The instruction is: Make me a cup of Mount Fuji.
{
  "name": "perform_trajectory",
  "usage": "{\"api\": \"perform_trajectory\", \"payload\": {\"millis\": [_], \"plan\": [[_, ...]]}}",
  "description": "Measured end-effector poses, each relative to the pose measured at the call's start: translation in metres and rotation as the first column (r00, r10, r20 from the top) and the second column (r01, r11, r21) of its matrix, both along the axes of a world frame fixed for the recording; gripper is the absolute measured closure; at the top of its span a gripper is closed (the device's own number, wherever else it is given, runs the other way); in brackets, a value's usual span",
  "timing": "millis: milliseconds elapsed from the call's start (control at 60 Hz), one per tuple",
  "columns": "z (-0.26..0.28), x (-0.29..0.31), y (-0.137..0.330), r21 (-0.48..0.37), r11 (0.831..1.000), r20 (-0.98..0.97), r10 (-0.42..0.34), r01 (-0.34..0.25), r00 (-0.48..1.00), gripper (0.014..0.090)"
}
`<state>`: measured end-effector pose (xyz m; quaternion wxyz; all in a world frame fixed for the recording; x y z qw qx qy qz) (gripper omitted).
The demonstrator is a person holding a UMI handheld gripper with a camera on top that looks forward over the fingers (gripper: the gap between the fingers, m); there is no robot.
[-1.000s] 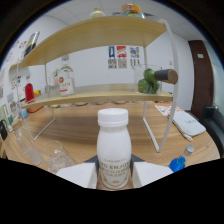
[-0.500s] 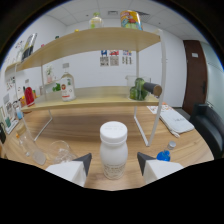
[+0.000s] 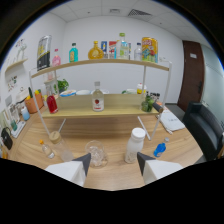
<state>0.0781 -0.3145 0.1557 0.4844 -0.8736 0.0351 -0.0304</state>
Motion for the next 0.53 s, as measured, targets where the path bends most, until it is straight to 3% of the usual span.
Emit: {"api": "perform_trajectory", "payload": {"millis": [533], "plan": [[-0.010,-0.046,-0.023,-0.071,0.997,0.037,0.019,-0.016,0.999,0.0186]]}}
